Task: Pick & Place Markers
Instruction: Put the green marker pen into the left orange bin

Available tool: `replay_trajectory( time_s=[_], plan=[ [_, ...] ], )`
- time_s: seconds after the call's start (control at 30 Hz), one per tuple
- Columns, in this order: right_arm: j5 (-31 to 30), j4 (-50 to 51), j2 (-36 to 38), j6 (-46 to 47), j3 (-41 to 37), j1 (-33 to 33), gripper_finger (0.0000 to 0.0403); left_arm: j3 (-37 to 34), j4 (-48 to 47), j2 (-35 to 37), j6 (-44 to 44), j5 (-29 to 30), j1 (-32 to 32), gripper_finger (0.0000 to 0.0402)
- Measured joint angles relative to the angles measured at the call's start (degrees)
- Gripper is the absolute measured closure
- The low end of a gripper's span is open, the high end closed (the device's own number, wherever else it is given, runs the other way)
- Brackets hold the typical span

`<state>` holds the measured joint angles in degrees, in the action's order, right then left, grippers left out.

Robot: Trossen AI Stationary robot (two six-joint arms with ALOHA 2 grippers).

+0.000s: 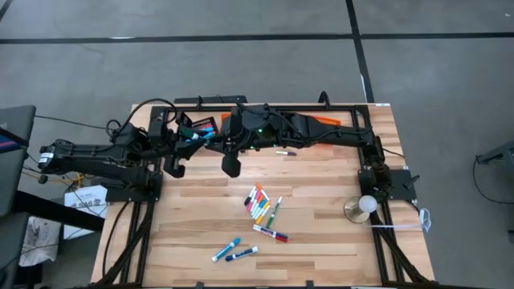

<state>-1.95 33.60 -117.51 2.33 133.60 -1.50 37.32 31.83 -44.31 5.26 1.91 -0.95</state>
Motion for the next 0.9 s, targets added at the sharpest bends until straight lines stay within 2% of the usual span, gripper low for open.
replay_trajectory(
  time_s=[0.17, 0.33, 0.47, 0.9],
  plan=[
    [-0.82, -0.22, 0.0, -0.02, 0.0, -0.02, 0.0351, 0.0, 0.0, 0.0, -0.22, 0.07, 0.0, 0.0307],
    [-0.84, -0.4, 0.0, -0.02, 0.0, -0.02, 0.0351, 0.0, 0.01, 0.0, -0.25, 0.17, 0.02, 0.034],
    [-0.89, -1.09, 0.0, -0.04, 0.0, -0.02, 0.0349, 0.0, 0.22, 0.04, -0.68, 0.06, 0.02, 0.0344],
    [-1.04, 2.14, 0.02, -0.68, 0.0, 0.09, 0.0294, -0.2, -0.88, -0.11, -2.16, -1.77, 0.83, 0.0344]
  ],
)
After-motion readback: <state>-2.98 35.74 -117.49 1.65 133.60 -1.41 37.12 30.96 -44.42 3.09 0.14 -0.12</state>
